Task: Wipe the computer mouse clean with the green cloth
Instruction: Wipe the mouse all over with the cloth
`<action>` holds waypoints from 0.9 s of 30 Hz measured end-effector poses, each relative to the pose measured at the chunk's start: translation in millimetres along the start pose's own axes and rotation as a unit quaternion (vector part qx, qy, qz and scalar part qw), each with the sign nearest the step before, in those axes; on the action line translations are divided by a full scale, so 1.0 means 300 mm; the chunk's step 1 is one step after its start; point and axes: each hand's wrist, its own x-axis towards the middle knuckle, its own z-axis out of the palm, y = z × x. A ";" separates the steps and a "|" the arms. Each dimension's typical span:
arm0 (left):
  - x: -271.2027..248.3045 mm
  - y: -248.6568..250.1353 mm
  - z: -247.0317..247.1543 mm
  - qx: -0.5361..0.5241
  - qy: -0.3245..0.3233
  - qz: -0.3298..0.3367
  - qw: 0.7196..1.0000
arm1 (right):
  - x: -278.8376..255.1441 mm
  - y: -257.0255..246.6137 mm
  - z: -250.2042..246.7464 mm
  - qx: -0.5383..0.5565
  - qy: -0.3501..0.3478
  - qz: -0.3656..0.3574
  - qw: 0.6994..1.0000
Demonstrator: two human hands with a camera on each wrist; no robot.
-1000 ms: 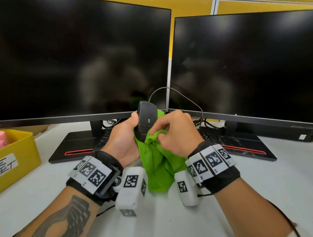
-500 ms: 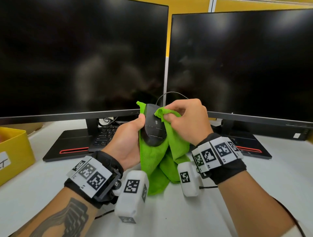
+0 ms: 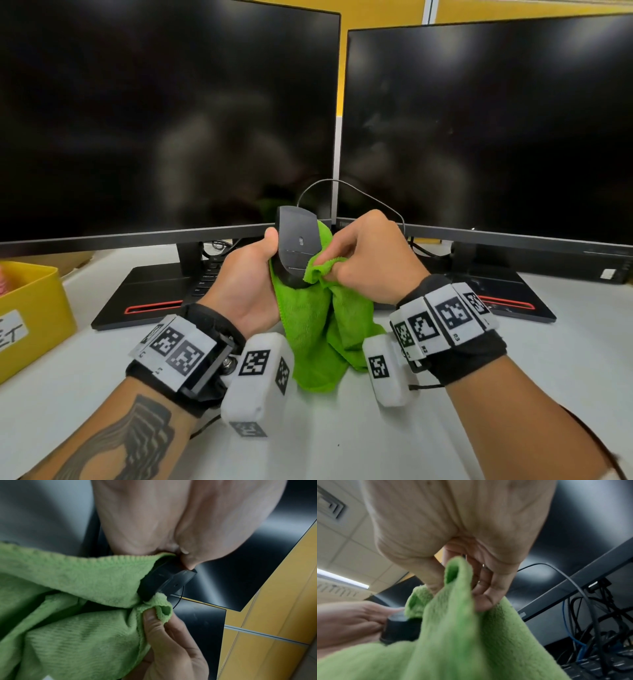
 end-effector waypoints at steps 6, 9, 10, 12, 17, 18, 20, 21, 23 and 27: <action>0.003 -0.004 -0.006 0.013 -0.007 -0.001 1.000 | -0.005 0.020 0.015 -0.031 0.053 0.014 0.998; 0.005 -0.003 -0.005 0.009 -0.004 0.000 1.000 | 0.000 0.023 0.016 -0.048 0.059 0.004 0.997; 0.006 -0.004 -0.004 0.007 -0.002 0.000 1.000 | 0.002 0.025 0.014 -0.052 0.060 0.001 0.997; 0.006 -0.008 -0.002 0.008 -0.005 0.002 1.000 | 0.004 0.030 0.010 -0.060 0.057 0.000 0.997; 0.010 -0.006 -0.009 -0.001 -0.015 0.014 1.000 | 0.000 0.013 0.001 -0.054 0.041 -0.046 0.997; 0.011 -0.003 -0.011 -0.007 -0.018 0.016 1.000 | -0.002 0.006 0.003 -0.055 0.043 -0.060 0.996; 0.011 0.000 -0.013 -0.020 -0.028 0.017 0.999 | -0.004 -0.001 0.010 -0.058 0.053 -0.082 0.994; 0.011 0.000 -0.013 -0.026 -0.032 0.018 0.999 | -0.004 -0.002 0.014 -0.055 0.056 -0.085 0.993; 0.013 -0.008 -0.009 -0.036 -0.028 0.019 0.999 | -0.005 0.001 0.022 -0.035 0.057 -0.079 0.995; 0.017 -0.033 0.004 -0.046 -0.022 0.018 0.999 | -0.003 -0.016 0.038 0.032 0.054 -0.096 0.993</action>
